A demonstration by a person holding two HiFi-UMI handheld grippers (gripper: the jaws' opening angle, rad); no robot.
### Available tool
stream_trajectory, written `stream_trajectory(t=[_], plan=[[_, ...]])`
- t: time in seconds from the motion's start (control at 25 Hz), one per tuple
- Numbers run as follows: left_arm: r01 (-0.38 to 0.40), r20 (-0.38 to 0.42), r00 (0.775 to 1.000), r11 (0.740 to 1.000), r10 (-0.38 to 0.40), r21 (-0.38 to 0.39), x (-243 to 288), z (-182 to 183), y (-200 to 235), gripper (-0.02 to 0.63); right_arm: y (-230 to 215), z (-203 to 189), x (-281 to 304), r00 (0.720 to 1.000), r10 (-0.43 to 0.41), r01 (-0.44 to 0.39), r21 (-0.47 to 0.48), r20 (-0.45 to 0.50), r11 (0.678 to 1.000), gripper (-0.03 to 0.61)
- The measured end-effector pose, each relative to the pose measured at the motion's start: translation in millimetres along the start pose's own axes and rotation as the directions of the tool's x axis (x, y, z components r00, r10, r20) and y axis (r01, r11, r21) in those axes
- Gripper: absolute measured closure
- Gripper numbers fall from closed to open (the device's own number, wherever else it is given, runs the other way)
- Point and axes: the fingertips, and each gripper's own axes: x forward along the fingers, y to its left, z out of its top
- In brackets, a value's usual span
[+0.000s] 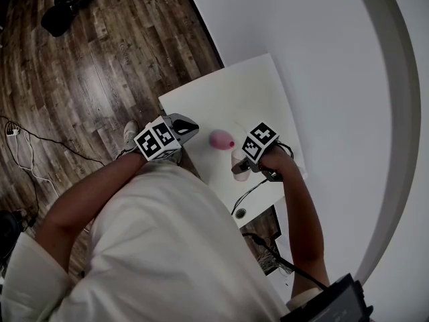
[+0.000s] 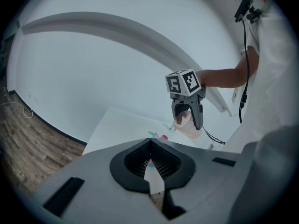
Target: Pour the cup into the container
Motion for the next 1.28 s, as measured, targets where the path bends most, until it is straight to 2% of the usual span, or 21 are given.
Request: stream_trajectory(t=[1.28], plan=[[0.005, 0.003, 1.000, 1.000, -0.005, 0.001, 1.9, -1.5, -2.5, 0.603, 1.2, 0.6, -4.1, 0.999, 0.001, -0.001, -0.016, -0.032, 1.000, 0.194]])
